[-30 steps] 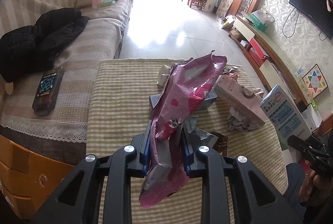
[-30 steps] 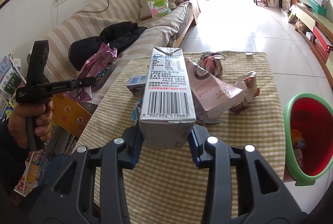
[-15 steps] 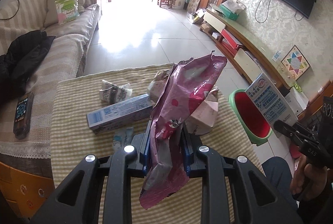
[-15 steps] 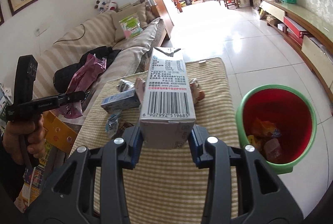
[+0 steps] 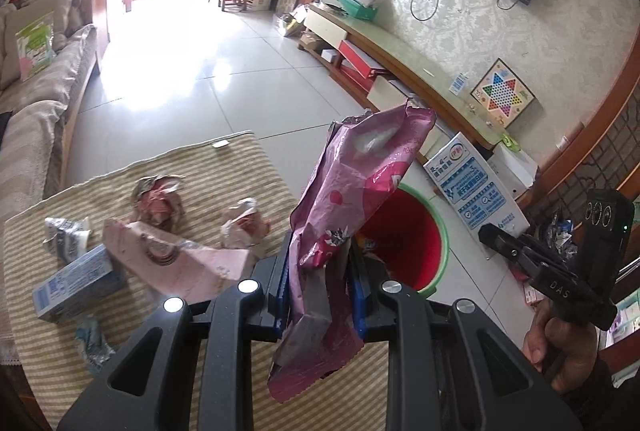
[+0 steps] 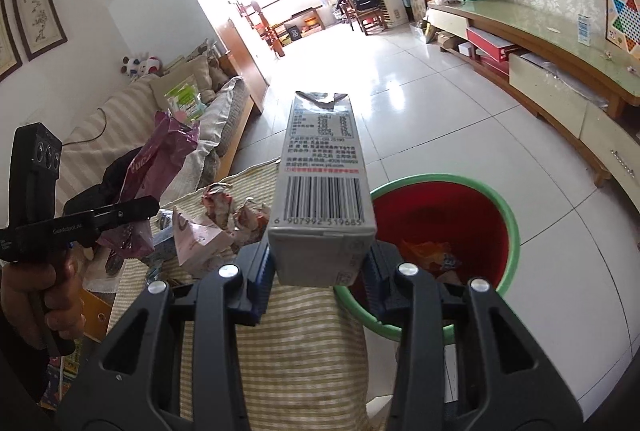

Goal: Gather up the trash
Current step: 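Carry the pink wrapper and milk carton over the red bucket and open both tools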

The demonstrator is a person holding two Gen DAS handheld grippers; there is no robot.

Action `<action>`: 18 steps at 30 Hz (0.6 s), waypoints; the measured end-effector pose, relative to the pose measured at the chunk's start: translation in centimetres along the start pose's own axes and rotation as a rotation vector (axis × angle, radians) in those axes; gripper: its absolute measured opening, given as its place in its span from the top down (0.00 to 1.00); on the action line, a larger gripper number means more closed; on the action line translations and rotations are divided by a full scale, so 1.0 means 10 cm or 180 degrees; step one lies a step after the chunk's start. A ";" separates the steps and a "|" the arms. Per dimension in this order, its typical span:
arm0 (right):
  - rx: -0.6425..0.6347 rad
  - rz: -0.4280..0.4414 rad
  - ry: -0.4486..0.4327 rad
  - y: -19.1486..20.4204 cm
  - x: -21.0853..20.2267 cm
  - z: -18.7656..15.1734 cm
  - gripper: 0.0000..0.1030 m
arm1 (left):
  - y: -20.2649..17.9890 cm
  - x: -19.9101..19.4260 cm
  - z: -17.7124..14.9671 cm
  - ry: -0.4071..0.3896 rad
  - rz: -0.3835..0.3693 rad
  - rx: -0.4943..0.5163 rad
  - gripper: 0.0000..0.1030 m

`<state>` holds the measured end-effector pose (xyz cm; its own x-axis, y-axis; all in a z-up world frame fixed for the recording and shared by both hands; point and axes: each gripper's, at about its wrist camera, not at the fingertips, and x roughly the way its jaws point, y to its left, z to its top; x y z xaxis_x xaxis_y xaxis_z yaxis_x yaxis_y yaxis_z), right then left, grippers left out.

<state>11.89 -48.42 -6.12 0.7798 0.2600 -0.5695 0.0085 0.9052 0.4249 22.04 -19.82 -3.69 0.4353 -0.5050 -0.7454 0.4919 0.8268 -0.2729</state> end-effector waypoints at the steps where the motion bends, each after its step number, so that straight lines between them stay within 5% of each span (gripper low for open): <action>1: 0.0034 -0.0017 -0.0002 -0.07 -0.01 0.00 0.64 | -0.08 0.07 0.03 0.0017 -0.0042 0.0031 0.79; 18: 0.0437 -0.0100 -0.0010 -0.84 0.05 -0.02 0.64 | -0.76 1.03 0.35 0.0387 -0.0387 0.0187 0.79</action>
<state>12.12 -55.83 -10.14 0.7798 0.2309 -0.5819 0.1184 0.8583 0.4993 25.40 -32.16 -7.12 0.2774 -0.5637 -0.7780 0.5801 0.7438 -0.3320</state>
